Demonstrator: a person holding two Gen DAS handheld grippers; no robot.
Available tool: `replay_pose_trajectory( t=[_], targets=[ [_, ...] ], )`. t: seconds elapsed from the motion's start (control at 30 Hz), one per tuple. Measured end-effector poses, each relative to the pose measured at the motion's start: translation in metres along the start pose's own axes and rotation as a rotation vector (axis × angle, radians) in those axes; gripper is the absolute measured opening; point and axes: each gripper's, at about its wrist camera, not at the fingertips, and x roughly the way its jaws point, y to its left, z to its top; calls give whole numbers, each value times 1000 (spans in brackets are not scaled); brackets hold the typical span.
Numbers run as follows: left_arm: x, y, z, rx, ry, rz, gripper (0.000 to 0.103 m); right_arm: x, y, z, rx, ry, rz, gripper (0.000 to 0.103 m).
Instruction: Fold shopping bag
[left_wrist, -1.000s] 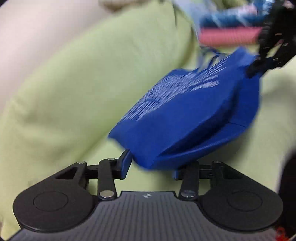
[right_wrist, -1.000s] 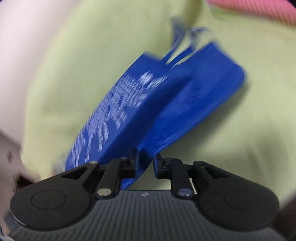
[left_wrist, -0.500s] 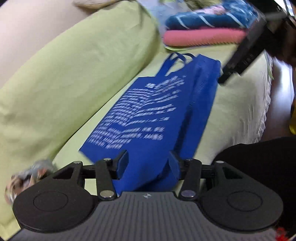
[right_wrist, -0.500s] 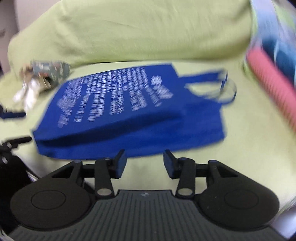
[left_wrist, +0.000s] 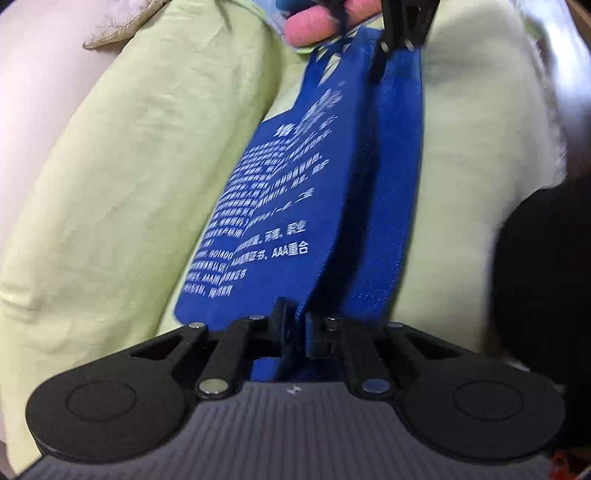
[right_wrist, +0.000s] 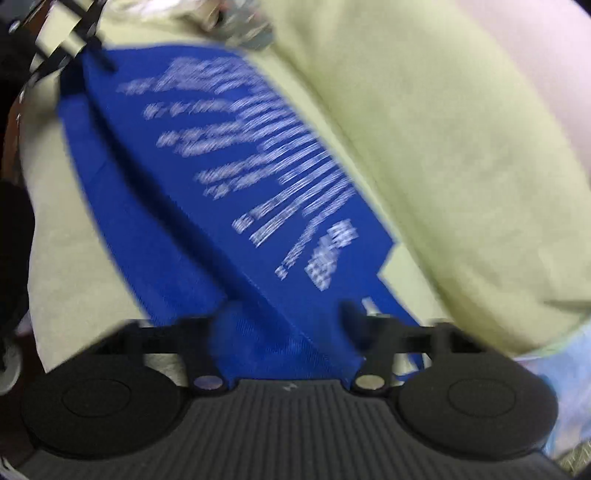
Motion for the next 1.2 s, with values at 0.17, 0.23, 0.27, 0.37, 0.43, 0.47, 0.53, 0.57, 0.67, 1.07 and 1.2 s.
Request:
replay_pose_trajectory(
  t=[0.17,0.23,0.27,0.37,0.43,0.47,0.53,0.57,0.67,1.07,1.2],
  targets=[
    [46,24,5,11,-5,115,11,14,-21,10,67,-19,-61,1],
    [61,39,9,-27,-4,149,11,10,-22,16,104,-49,-169,1],
    [64,46,10,-54,-2,153,11,7,-23,19,123,-63,-222,1],
    [65,51,6,-108,5,135,11,-5,-5,23,168,-56,-315,1],
    [61,43,1,-124,20,96,17,-8,17,18,195,-23,-333,1],
    [58,37,-3,-129,33,78,20,-6,28,14,209,0,-323,2],
    [51,29,-9,-161,62,38,25,2,47,5,215,44,-279,7],
    [45,28,-11,-189,72,22,31,3,54,1,221,56,-275,13],
    [19,44,-10,-350,83,-80,51,-16,49,1,342,13,-275,30],
    [-6,92,13,-913,321,-254,50,-80,22,-84,1464,-148,55,40],
    [-4,96,23,-929,332,-254,49,-94,26,-94,1475,-125,22,40]
  ],
)
